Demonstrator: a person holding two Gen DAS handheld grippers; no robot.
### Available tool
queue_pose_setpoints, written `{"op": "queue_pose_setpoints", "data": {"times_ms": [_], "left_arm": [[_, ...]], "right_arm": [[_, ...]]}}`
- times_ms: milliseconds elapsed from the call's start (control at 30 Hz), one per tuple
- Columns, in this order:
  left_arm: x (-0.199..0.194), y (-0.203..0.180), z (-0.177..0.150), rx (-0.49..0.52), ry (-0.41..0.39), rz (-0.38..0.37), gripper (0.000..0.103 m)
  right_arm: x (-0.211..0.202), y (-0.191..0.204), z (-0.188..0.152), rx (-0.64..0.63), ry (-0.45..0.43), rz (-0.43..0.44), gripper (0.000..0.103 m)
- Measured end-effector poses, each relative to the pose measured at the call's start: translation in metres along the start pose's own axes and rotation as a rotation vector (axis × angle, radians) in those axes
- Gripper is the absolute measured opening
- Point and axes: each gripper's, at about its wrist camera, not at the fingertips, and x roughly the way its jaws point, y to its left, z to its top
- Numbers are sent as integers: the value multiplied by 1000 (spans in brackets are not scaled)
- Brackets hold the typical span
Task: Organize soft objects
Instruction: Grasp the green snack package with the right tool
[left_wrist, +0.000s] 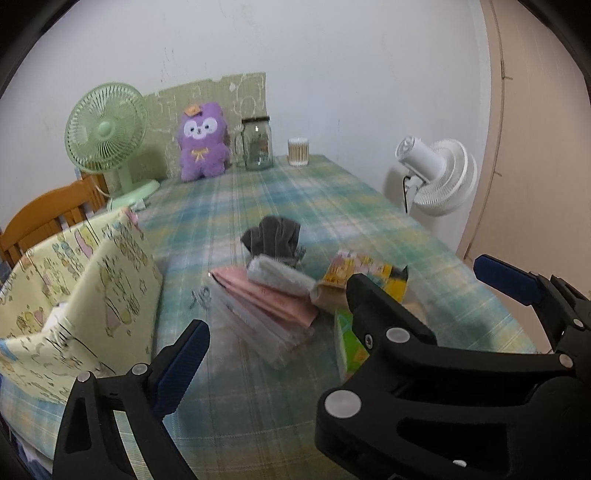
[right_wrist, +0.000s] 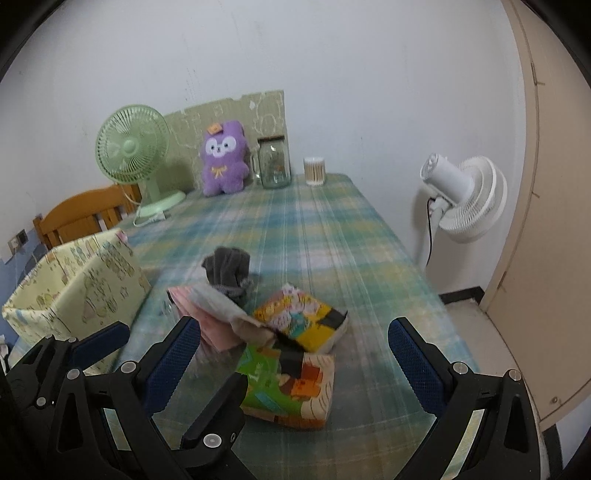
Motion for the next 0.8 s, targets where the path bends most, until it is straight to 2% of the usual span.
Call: {"op": "queue_pose_setpoints", "data": {"times_ms": [233, 467, 800], "left_arm": [[13, 2, -11, 16, 49, -3, 91], [19, 10, -18, 7, 64, 11, 91], [16, 18, -19, -5, 61, 40, 88]], "right_arm": [[20, 2, -14, 23, 66, 3, 103], [32, 8, -22, 31, 115, 15, 103], [33, 17, -20, 21, 113, 14, 103]]}}
